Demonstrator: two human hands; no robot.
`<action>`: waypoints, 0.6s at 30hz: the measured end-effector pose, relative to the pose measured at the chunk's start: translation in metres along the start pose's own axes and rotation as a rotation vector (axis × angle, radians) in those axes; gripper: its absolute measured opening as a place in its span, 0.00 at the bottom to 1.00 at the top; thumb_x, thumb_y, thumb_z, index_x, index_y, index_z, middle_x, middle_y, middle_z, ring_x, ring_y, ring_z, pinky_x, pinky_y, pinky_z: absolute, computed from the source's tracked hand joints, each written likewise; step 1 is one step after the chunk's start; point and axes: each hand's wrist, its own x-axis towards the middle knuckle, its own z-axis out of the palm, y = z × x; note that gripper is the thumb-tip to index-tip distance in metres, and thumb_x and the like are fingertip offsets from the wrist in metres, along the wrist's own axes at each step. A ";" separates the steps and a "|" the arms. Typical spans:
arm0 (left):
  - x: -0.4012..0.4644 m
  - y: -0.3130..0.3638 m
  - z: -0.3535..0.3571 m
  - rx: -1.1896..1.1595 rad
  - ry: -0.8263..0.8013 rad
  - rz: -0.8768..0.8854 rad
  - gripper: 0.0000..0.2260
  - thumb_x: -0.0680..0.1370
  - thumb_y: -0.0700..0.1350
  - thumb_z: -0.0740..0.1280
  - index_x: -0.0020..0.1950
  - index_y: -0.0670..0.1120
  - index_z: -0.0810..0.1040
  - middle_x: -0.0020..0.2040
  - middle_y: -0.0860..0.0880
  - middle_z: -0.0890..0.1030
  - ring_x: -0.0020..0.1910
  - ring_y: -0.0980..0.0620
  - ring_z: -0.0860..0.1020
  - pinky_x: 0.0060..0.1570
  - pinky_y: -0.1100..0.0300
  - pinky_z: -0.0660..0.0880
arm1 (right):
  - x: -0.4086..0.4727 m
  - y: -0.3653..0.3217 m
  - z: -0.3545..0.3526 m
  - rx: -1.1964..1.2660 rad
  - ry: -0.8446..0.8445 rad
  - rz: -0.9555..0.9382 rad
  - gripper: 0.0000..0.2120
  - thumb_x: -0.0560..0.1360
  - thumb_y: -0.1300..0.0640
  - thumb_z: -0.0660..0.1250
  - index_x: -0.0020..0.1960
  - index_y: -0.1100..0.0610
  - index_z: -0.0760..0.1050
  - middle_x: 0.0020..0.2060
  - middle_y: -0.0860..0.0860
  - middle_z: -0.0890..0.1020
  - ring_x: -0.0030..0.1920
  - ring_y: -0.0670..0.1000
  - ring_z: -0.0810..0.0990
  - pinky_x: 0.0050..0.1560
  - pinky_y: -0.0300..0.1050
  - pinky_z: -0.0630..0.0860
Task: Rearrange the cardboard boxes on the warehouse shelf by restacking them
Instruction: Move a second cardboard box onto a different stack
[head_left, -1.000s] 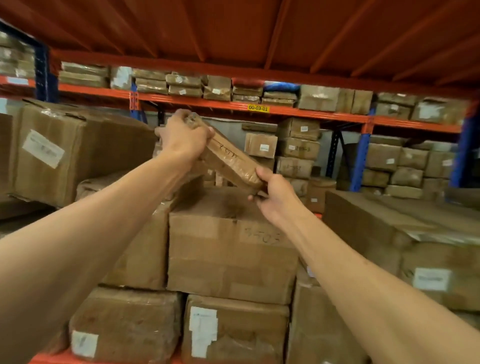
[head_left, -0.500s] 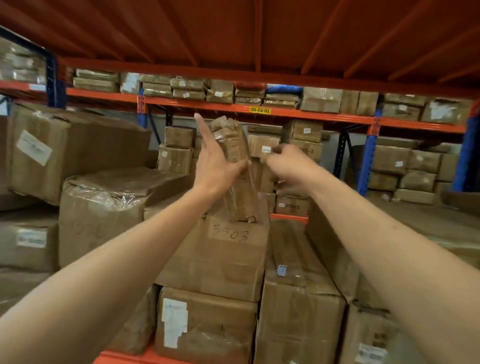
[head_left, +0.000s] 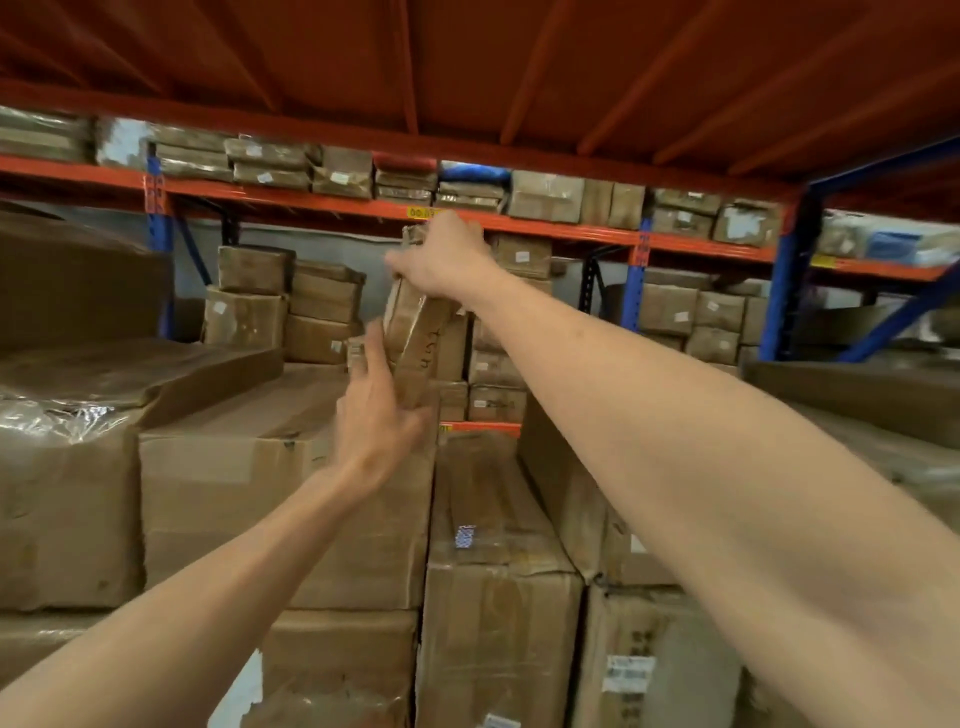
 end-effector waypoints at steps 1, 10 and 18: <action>0.003 0.006 0.001 0.076 -0.026 0.060 0.49 0.74 0.48 0.77 0.85 0.50 0.47 0.73 0.37 0.72 0.62 0.34 0.78 0.59 0.40 0.77 | -0.003 0.017 -0.011 0.083 0.027 0.052 0.14 0.77 0.47 0.74 0.51 0.55 0.75 0.47 0.52 0.80 0.44 0.51 0.80 0.40 0.45 0.76; 0.032 0.118 0.030 0.364 -0.236 0.440 0.42 0.72 0.55 0.78 0.82 0.58 0.60 0.71 0.43 0.73 0.67 0.38 0.74 0.63 0.36 0.74 | -0.053 0.170 -0.112 0.742 0.423 0.567 0.30 0.61 0.46 0.80 0.59 0.55 0.77 0.50 0.57 0.86 0.46 0.57 0.87 0.46 0.59 0.87; 0.011 0.216 0.102 -0.064 -0.578 0.262 0.40 0.63 0.63 0.82 0.69 0.47 0.73 0.57 0.51 0.78 0.56 0.51 0.76 0.56 0.56 0.75 | -0.122 0.268 -0.190 0.846 0.679 0.727 0.31 0.67 0.52 0.81 0.65 0.59 0.74 0.52 0.56 0.85 0.48 0.55 0.86 0.49 0.56 0.87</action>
